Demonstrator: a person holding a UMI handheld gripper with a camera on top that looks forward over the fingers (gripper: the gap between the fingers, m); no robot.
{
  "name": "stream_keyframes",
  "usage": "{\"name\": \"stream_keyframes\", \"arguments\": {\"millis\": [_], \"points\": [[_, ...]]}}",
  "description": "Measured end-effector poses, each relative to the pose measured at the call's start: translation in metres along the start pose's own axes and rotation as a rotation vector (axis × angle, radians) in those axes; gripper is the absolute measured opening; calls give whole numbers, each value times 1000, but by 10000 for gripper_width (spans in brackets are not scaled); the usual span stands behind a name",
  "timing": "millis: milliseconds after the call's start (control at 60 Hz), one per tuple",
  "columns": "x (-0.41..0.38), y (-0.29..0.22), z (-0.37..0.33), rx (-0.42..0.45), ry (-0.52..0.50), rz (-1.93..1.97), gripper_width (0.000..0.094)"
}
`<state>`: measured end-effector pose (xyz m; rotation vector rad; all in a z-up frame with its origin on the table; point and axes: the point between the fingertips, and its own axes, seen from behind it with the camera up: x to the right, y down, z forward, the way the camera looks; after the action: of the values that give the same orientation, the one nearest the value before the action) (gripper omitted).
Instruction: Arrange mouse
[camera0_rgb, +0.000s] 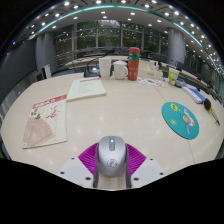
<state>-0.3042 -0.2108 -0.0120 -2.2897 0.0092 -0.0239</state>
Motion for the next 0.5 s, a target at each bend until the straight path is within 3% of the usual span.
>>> {"name": "stream_keyframes", "arguments": {"millis": [100,250,367,500], "points": [[-6,-27,-15,42,-41,-11,367],[11,-118,-60,198,-84,-2,368],[62,-192,-85,320,-84,31,367],[151,-232,-68,349,-42,70,366]]}}
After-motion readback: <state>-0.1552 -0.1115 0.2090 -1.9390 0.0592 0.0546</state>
